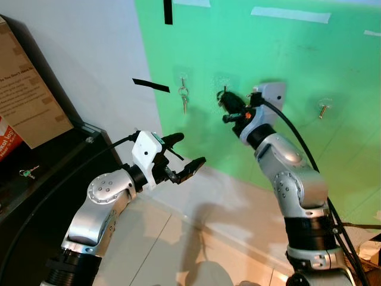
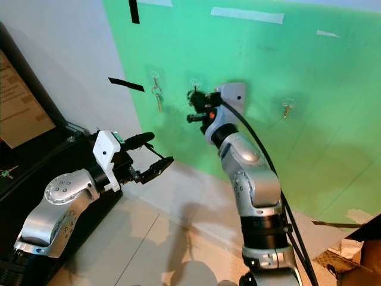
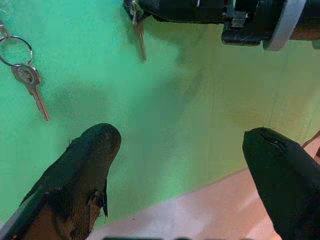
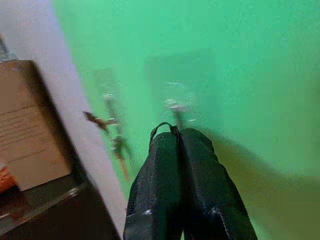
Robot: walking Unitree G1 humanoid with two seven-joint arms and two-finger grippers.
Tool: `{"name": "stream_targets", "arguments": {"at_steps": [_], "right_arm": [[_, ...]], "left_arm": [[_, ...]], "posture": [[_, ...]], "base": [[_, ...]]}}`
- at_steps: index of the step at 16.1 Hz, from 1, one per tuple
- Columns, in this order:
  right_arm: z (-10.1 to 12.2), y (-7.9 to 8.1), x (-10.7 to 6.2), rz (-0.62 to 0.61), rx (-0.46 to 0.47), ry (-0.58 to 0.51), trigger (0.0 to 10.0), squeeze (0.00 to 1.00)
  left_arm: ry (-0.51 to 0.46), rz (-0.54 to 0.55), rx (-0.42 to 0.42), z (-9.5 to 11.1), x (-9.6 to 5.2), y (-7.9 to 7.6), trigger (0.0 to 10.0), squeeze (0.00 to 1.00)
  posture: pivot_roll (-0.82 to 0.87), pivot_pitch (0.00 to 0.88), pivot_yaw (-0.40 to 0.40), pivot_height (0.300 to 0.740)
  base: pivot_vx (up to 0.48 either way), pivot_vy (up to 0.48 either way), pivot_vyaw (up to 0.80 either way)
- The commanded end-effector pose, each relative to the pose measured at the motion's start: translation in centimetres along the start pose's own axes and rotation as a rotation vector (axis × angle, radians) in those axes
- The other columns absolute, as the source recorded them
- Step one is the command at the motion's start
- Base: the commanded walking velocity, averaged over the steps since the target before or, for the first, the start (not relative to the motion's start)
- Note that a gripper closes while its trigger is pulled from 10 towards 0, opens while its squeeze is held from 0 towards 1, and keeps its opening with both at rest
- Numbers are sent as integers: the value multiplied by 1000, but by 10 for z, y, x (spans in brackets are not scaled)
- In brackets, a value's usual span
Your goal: Hang keys on a hook
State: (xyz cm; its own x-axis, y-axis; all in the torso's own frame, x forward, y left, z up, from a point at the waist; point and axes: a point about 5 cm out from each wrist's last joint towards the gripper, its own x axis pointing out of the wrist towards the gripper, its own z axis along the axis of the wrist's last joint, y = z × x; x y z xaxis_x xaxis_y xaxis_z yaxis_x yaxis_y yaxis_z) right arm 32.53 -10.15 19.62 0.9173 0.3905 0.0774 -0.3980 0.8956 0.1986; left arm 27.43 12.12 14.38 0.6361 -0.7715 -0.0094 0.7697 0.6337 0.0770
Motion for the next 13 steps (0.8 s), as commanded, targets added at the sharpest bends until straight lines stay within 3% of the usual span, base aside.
{"name": "stream_targets", "arguments": {"at_steps": [1, 6, 9, 10, 13], "right_arm": [[1, -2, 2, -23, 3, -2, 10000, 0], [-17, -9, -2, -58, -39, 116, 10000, 0], [-18, -7, -4, -43, -26, 110, 10000, 0], [-17, -8, -5, -48, -12, 95, 10000, 1000], [-17, -15, -17, -54, -51, 61, 10000, 1000]], "left_arm": [[-13, 7, 23, 6, -2, 3, 10000, 0], [-10, -10, 20, 8, -1, 1, 10000, 0], [-11, -12, 21, 9, 0, 2, 10000, 0], [-17, -6, 24, 10, 0, 3, 10000, 0], [-60, 37, 9, 13, 2, 6, 10000, 0]], "posture": [[-124, 0, 98, 740], [-131, 0, 108, 740], [-133, 0, 114, 740], [-136, 0, 116, 740], [-138, 0, 114, 740]], "base": [[0, 0, 0], [0, 0, 0], [0, 0, 0], [0, 0, 0], [0, 0, 0]]}}
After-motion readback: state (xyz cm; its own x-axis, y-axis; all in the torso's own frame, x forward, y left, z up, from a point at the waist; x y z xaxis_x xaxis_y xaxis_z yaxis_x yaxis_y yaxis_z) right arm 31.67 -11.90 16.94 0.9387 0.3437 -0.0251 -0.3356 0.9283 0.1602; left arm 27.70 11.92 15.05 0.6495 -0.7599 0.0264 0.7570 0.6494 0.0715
